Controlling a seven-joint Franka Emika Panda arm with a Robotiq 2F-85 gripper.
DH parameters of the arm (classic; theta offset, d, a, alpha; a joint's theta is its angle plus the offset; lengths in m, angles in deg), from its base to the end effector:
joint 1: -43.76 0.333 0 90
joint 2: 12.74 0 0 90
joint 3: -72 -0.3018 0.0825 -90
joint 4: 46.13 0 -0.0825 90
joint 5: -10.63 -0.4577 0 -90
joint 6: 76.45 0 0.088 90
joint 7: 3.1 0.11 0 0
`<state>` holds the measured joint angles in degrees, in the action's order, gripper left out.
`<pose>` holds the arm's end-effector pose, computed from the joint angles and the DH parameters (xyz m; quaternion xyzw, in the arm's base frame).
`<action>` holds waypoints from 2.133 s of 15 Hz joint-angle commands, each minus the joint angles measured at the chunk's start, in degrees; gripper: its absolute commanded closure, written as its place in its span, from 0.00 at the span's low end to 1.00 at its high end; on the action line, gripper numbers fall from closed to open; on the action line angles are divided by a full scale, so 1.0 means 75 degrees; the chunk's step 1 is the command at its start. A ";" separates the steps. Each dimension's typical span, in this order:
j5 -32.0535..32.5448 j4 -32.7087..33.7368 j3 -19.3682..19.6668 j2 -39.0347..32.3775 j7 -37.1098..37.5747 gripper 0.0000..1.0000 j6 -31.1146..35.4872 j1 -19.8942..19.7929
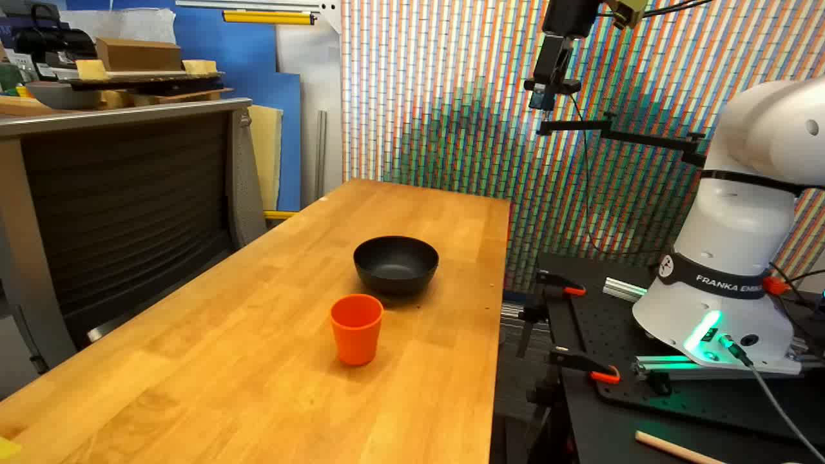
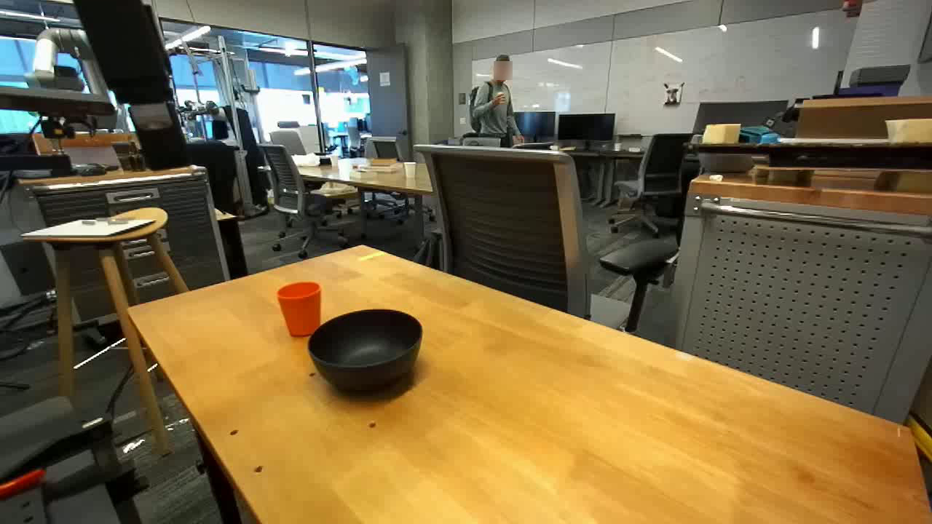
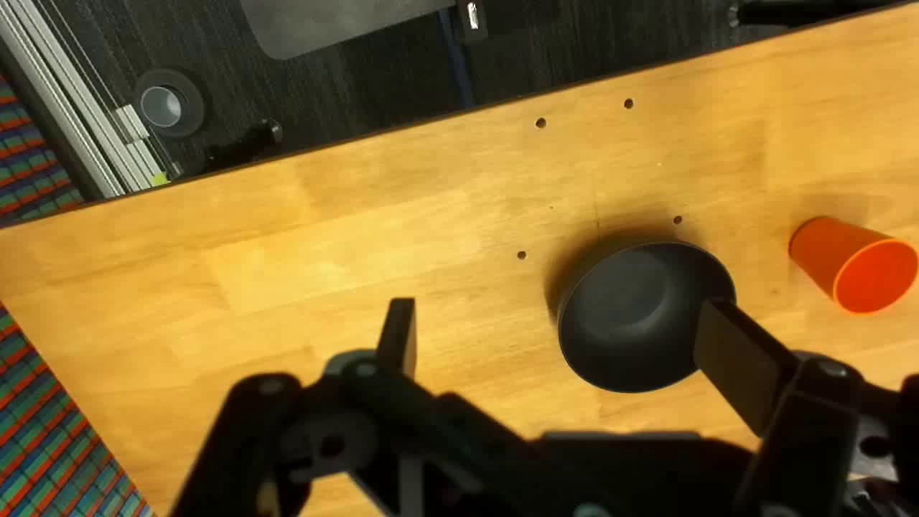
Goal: Put the orange cup inside the black bowl
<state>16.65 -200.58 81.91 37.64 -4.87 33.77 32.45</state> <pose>0.3591 -0.1393 0.4533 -0.9906 0.1259 -0.0528 0.0074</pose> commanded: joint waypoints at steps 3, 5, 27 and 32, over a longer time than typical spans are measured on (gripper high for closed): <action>-0.0013 0.0055 -0.0012 0.0014 -0.0012 0.00 -0.0014 -0.0013; 0.0029 0.0150 -0.0063 -0.0190 0.0043 0.00 -0.0028 -0.0016; -0.0247 0.6627 -0.2009 -1.0109 0.1032 0.00 0.0643 0.2242; -0.0657 0.8405 -0.2145 -1.1813 0.0719 0.00 -0.0459 0.2496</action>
<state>14.45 -147.83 66.62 -43.50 3.04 37.64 50.66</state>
